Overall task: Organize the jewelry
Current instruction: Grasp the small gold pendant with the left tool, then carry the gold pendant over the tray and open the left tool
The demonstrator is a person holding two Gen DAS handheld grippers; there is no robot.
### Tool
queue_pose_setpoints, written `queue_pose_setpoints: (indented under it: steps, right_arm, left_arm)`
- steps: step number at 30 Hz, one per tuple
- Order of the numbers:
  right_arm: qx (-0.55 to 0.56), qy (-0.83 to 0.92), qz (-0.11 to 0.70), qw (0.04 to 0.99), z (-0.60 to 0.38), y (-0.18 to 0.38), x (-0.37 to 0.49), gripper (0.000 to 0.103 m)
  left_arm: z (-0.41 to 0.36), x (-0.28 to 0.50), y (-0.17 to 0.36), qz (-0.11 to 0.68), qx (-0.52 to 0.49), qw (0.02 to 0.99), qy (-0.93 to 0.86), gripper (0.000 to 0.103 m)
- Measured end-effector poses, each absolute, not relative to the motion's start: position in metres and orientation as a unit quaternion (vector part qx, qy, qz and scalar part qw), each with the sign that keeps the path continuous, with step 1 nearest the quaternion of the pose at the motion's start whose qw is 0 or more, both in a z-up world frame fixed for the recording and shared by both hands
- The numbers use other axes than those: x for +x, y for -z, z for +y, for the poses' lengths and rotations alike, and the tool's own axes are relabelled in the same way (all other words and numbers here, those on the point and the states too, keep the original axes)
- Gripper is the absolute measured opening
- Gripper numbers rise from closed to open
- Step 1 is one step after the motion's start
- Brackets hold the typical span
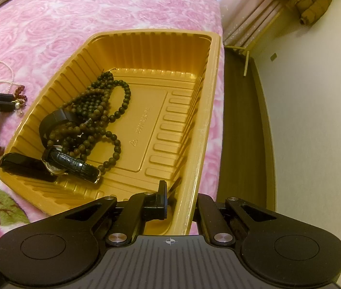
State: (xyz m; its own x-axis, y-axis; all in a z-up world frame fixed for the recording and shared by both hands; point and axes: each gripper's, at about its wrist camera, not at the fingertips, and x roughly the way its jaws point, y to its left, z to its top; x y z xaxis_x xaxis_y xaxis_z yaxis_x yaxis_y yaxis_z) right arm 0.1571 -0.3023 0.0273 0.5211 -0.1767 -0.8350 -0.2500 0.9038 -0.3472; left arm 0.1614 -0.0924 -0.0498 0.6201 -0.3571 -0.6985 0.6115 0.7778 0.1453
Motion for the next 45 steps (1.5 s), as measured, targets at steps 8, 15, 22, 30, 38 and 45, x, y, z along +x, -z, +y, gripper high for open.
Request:
queue_pose_setpoints:
  steps: [8, 15, 22, 30, 38, 45]
  right_arm:
    - [-0.22, -0.022, 0.488, 0.844, -0.302, -0.028, 0.157, 0.005]
    - [-0.22, -0.022, 0.488, 0.844, -0.302, -0.028, 0.156, 0.005]
    - [-0.221, -0.023, 0.487, 0.845, -0.3, -0.03, 0.156, 0.005]
    - [-0.221, -0.023, 0.487, 0.845, -0.3, -0.03, 0.156, 0.005]
    - [-0.22, -0.023, 0.488, 0.844, -0.3, -0.03, 0.156, 0.005]
    - [-0.22, -0.023, 0.487, 0.845, -0.301, -0.03, 0.156, 0.005]
  left_arm:
    - [-0.069, 0.164, 0.017, 0.33, 0.125, 0.894, 0.275, 0.005]
    - [-0.048, 0.176, -0.025, 0.321, 0.044, 0.901, 0.288, 0.005]
    - [-0.046, 0.181, -0.064, 0.292, 0.018, 0.907, 0.304, 0.005]
    - [-0.075, 0.177, -0.088, 0.27, 0.03, 0.9, 0.339, 0.005]
    - [-0.123, 0.172, -0.082, 0.277, 0.05, 0.88, 0.384, 0.005]
    - [-0.154, 0.17, -0.071, 0.286, 0.065, 0.864, 0.408, 0.005]
